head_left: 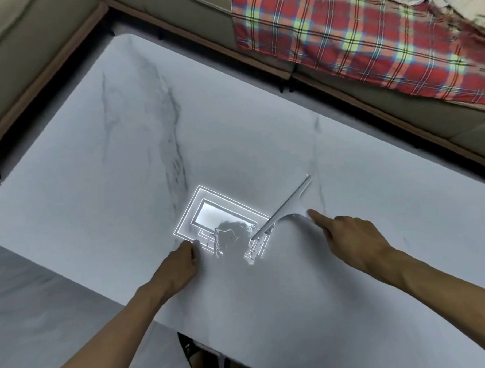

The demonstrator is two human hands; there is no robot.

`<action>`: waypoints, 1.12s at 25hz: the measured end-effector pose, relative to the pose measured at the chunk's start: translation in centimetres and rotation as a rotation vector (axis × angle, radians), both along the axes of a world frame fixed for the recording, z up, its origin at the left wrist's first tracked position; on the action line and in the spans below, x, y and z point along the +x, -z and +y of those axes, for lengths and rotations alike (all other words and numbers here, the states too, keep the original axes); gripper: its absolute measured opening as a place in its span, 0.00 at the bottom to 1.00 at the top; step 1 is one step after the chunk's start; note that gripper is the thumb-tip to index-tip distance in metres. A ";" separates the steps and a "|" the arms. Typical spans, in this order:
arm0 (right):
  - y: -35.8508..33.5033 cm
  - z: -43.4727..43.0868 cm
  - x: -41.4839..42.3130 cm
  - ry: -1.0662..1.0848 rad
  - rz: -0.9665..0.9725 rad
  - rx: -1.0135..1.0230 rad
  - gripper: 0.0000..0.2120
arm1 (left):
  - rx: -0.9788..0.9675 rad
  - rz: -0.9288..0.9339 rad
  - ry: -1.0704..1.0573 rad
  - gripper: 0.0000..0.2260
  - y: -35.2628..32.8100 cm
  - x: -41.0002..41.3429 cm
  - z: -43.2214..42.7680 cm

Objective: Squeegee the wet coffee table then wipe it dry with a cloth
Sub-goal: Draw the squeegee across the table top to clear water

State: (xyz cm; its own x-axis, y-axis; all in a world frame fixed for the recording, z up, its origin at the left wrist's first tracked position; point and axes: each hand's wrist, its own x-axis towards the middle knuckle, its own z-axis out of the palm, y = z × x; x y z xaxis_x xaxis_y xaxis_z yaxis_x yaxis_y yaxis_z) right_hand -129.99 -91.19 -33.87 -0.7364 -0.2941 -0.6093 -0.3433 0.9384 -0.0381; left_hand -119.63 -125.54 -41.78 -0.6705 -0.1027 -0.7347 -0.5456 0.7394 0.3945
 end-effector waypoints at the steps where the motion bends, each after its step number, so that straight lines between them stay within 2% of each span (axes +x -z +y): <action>1: -0.7 0.1 0.1 -0.008 0.014 0.032 0.28 | -0.029 0.034 -0.021 0.08 -0.2 0.2 -0.2; 3: -1.9 -2.0 -0.5 -0.038 0.069 0.020 0.27 | -0.077 0.106 -0.056 0.09 -0.5 0.9 -1.4; 7: -0.8 -12.9 -1.9 -0.161 0.095 -0.194 0.21 | -0.162 0.119 -0.194 0.04 -0.3 2.6 -5.1; 11: 2.2 -23.4 -1.2 -0.387 0.140 -0.187 0.29 | -0.185 0.055 -0.341 0.01 0.2 4.2 -8.6; 13: 3.6 -25.3 -0.5 -0.416 0.144 -0.177 0.27 | -0.141 0.004 -0.351 0.01 0.6 5.2 -9.7; 16: 4.4 -22.6 0.0 -0.333 0.130 -0.196 0.23 | -0.079 -0.039 -0.318 0.02 1.2 6.3 -9.5; 20: 3.6 -12.3 2.3 -0.161 0.060 -0.118 0.23 | -0.064 -0.104 -0.141 0.06 1.6 5.9 -7.4; 24: 0.7 -3.4 4.5 -0.047 0.097 -0.009 0.20 | -0.051 -0.137 -0.070 0.07 1.6 5.1 -6.2; 26: -0.7 -2.5 5.4 -0.037 0.140 0.021 0.20 | -0.048 -0.089 -0.103 0.06 1.6 5.2 -6.5; 28: -1.4 -5.6 6.0 -0.077 0.162 -0.032 0.19 | -0.066 0.008 -0.279 0.04 1.3 5.7 -7.2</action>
State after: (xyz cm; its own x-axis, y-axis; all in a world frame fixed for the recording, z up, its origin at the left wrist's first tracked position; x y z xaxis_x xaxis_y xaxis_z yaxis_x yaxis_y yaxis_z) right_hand -124.02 -96.80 -32.48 -0.7987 -0.3706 -0.4740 -0.4183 0.9083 -0.0054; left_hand -113.97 -132.78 -43.06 -0.6155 -0.3313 -0.7151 -0.7284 0.5857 0.3555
